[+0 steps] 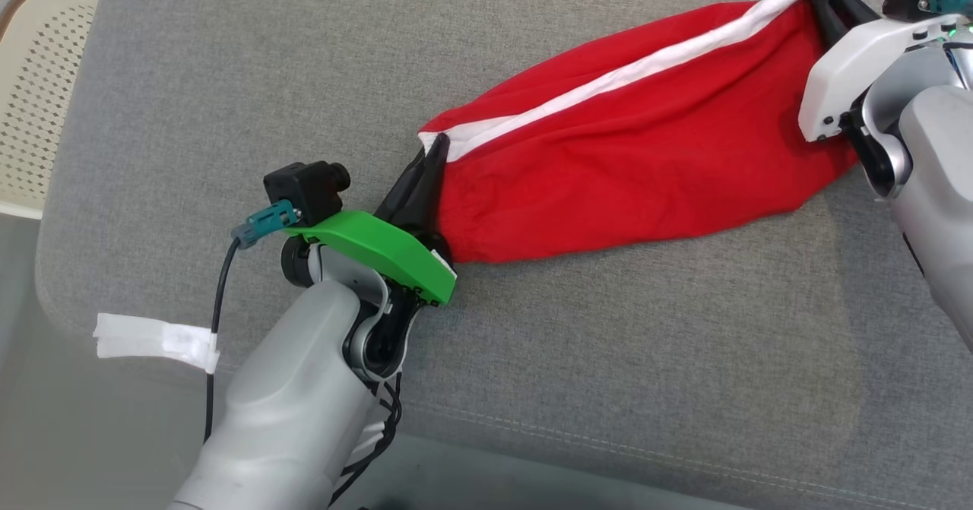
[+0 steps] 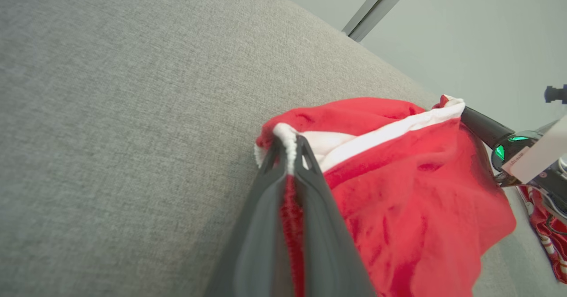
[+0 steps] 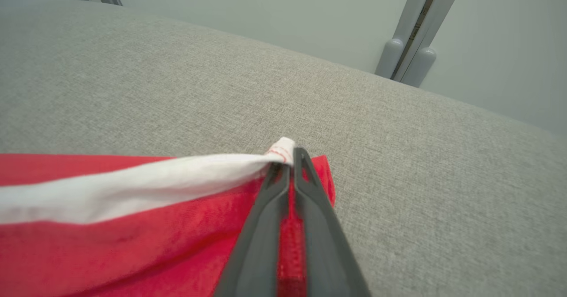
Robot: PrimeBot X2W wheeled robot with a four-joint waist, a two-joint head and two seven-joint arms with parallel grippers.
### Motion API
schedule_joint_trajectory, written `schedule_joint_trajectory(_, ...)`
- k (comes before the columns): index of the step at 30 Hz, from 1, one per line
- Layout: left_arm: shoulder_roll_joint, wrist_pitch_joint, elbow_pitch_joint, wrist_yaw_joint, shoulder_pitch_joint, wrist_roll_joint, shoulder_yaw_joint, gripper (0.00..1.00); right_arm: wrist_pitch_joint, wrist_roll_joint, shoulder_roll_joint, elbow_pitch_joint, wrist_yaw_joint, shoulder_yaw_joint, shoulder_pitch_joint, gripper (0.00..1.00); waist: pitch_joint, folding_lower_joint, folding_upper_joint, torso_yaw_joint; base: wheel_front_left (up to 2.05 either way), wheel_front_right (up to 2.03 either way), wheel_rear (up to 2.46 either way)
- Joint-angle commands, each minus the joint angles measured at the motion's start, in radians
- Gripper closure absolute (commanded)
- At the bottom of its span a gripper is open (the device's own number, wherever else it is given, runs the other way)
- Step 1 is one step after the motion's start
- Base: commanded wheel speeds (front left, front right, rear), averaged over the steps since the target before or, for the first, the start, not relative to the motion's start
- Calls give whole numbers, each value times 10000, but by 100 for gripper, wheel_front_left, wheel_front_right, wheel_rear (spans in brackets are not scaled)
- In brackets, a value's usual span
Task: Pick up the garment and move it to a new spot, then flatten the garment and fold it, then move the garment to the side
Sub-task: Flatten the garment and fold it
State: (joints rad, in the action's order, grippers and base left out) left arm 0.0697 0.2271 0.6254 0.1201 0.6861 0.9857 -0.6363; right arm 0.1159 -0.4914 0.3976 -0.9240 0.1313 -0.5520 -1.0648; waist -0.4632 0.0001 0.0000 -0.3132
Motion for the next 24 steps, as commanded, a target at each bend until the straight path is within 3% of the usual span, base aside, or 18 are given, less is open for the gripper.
schedule_joint_trajectory(1,-43,107,102,38,174,-60,-3,0,269,-116,6,-139,-12,-127,-101,0,49,-1,0,53,0,0,0)
schedule_joint_trajectory(6,190,343,-44,15,27,-636,229,0,1001,-584,-104,-288,-12,-311,163,0,259,-1,0,298,0,0,0)
schedule_joint_trajectory(12,583,376,-1412,-796,-820,-2283,1508,0,1478,-919,-339,242,-12,5,866,0,628,-1,0,860,0,0,0)
schedule_joint_trajectory(18,1054,382,-2903,-1432,-2004,-4080,2366,0,1491,10,-777,2428,-12,1738,2576,0,1119,-1,0,1548,0,0,0)
schedule_joint_trajectory(24,1279,383,-3534,-1603,-2859,-4803,2656,0,1493,1086,-1365,4186,-11,3113,4406,0,1565,-1,0,1952,0,0,0)
